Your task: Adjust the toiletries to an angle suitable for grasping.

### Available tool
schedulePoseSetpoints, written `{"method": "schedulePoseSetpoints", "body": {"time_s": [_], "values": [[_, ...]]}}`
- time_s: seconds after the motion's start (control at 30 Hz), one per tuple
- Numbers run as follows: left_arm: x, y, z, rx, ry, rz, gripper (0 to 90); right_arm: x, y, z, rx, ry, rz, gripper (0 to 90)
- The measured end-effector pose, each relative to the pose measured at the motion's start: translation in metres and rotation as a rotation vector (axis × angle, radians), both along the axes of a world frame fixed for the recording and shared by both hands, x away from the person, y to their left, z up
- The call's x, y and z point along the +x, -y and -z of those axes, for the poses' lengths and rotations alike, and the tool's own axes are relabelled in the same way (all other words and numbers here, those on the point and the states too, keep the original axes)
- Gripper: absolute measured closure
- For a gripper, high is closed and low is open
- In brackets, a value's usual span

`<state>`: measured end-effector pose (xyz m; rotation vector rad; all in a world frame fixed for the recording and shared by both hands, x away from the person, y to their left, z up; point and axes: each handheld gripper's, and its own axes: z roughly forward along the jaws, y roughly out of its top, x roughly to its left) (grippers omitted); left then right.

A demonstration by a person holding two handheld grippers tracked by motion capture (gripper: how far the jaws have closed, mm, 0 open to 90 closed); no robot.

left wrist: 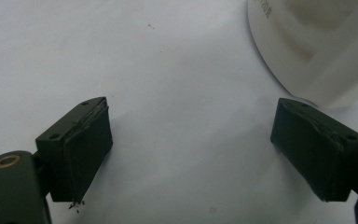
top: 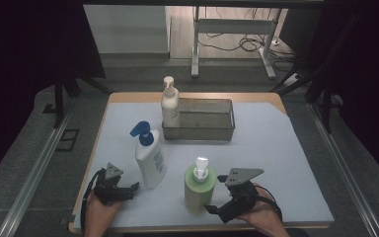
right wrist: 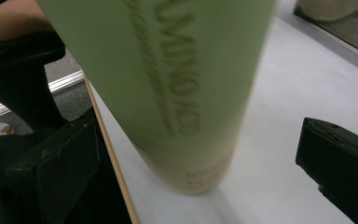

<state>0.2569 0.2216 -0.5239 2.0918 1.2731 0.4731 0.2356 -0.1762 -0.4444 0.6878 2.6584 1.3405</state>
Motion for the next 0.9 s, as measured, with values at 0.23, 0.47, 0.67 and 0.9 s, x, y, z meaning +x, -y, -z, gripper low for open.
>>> {"method": "schedulePoseSetpoints", "body": {"time_s": [0.23,0.47,0.67,0.9], "values": [[0.0,0.0,0.0,-0.001,-0.001,-0.001,12.3,0.0,-0.014,-0.003,0.011,0.012,-0.013,0.0],[0.0,0.0,0.0,0.0,0.0,0.0,12.3,-0.002,-0.029,-0.009,-0.001,0.044,-0.03,0.0],[0.0,0.0,0.0,-0.001,-0.001,-0.001,12.3,0.0,-0.035,-0.01,-0.005,0.061,-0.023,0.0],[0.0,0.0,0.0,-0.001,-0.001,-0.001,12.3,0.003,-0.042,-0.012,0.001,0.068,-0.016,0.6]]}}
